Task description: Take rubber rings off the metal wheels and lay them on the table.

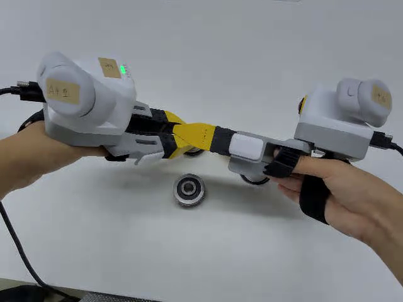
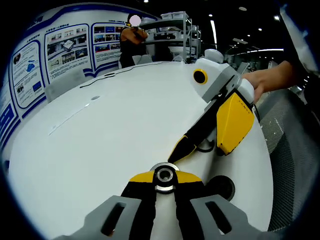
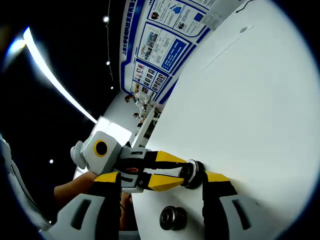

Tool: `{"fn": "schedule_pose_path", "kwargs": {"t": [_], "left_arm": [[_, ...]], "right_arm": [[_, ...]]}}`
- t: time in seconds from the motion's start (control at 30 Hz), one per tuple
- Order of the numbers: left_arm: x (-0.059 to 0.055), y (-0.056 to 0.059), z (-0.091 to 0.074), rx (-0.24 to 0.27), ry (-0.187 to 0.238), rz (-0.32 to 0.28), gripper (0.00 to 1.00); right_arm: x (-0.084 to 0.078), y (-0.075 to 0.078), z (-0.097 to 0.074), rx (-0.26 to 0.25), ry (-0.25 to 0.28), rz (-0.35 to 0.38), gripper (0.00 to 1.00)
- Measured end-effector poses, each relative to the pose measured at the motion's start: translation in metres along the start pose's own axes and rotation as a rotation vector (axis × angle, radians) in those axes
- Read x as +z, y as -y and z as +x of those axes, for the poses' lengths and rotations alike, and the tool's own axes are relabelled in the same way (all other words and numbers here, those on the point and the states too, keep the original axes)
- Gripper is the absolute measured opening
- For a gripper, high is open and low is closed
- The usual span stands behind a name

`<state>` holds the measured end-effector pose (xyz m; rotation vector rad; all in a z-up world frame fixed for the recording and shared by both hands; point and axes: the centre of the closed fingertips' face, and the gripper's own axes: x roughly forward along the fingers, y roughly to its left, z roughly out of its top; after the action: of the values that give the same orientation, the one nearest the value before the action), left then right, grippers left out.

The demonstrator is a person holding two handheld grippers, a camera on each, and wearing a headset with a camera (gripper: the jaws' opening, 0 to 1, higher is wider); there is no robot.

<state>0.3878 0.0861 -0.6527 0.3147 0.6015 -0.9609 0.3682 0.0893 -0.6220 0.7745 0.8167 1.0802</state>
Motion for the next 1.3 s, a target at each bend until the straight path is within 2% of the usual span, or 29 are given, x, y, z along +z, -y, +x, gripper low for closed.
{"fn": "schedule_pose_path", "kwargs": {"t": [0.57,0.73,0.97,1.1,1.3], "left_arm": [[-0.0002,0.0008,-0.0017,0.004,0.001,-0.012,0.13],[-0.0001,0.0009,-0.0021,0.004,0.001,-0.012,0.13],[0.0000,0.0013,-0.0028,0.004,0.001,-0.015,0.13],[0.0000,0.0016,-0.0029,0.004,-0.001,-0.013,0.13],[0.0004,0.0019,-0.0032,0.004,-0.001,-0.015,0.13]], "right_arm": [[-0.0006,0.0040,0.0011,-0.016,0.000,0.011,0.66],[-0.0042,0.0015,0.0023,-0.007,-0.011,0.010,0.67],[-0.0006,-0.0023,0.0008,0.001,0.002,0.010,0.66],[-0.0060,0.0027,0.0007,-0.018,-0.018,0.010,0.66],[-0.0043,-0.0017,0.0020,-0.005,-0.010,0.016,0.67]]}}
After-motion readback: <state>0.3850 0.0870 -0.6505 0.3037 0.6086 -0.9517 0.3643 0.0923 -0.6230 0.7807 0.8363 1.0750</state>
